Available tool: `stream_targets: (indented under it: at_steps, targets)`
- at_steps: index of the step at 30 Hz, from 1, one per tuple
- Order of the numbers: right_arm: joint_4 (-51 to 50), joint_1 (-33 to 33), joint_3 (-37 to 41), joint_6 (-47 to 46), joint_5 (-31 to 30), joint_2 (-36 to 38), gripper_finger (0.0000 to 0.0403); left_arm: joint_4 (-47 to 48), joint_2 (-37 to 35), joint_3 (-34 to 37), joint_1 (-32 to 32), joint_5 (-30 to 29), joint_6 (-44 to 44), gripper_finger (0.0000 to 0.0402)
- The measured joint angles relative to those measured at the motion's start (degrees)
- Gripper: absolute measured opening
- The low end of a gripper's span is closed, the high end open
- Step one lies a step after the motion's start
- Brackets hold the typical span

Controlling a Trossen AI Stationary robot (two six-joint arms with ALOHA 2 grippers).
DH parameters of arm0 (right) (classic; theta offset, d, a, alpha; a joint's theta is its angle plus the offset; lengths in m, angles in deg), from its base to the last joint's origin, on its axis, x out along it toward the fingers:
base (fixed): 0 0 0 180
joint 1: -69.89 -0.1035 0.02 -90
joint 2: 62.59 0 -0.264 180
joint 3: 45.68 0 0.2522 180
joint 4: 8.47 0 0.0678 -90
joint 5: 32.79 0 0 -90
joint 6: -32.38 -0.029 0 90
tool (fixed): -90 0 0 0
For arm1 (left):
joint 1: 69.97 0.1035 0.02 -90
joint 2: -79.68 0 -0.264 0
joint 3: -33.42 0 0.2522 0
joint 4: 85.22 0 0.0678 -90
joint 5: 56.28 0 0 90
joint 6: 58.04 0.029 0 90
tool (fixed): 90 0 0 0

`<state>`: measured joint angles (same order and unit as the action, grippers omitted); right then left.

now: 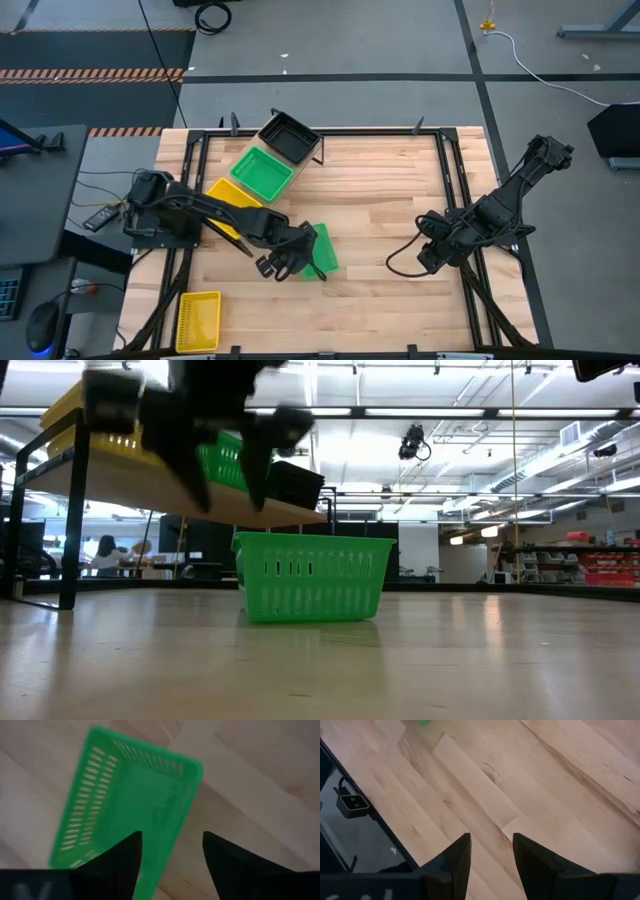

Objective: Stack baskets on shelf by color
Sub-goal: Stack the green bin on top of the other green bins on the shelf

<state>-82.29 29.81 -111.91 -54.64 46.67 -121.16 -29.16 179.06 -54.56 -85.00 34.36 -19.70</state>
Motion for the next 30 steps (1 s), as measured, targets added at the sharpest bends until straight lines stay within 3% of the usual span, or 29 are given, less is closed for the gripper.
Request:
stream_targets:
  at_steps: [6,16,21,27,30]
  targets:
    - [0.06,0.00,0.00,0.03,-0.42,-0.20,0.0152,-1.74,2.13,5.44,1.00,0.76,5.97,0.0220]
    - [0.45,0.00,0.00,4.51,-0.45,-0.22,0.0152,-15.76,2.09,7.17,0.99,-2.72,3.91,0.0193]
    - [0.44,0.00,0.00,7.61,0.57,-0.20,0.0152,-15.91,2.09,7.17,0.83,-2.90,-1.13,0.0138]
    - [0.38,0.00,0.00,10.29,0.79,-0.20,0.0152,-15.12,2.09,5.45,-0.35,-4.08,-5.48,0.0022]
    - [0.38,0.00,0.00,10.29,0.79,-0.20,0.0152,-14.49,2.09,3.08,-0.70,-4.01,-7.81,0.0009]
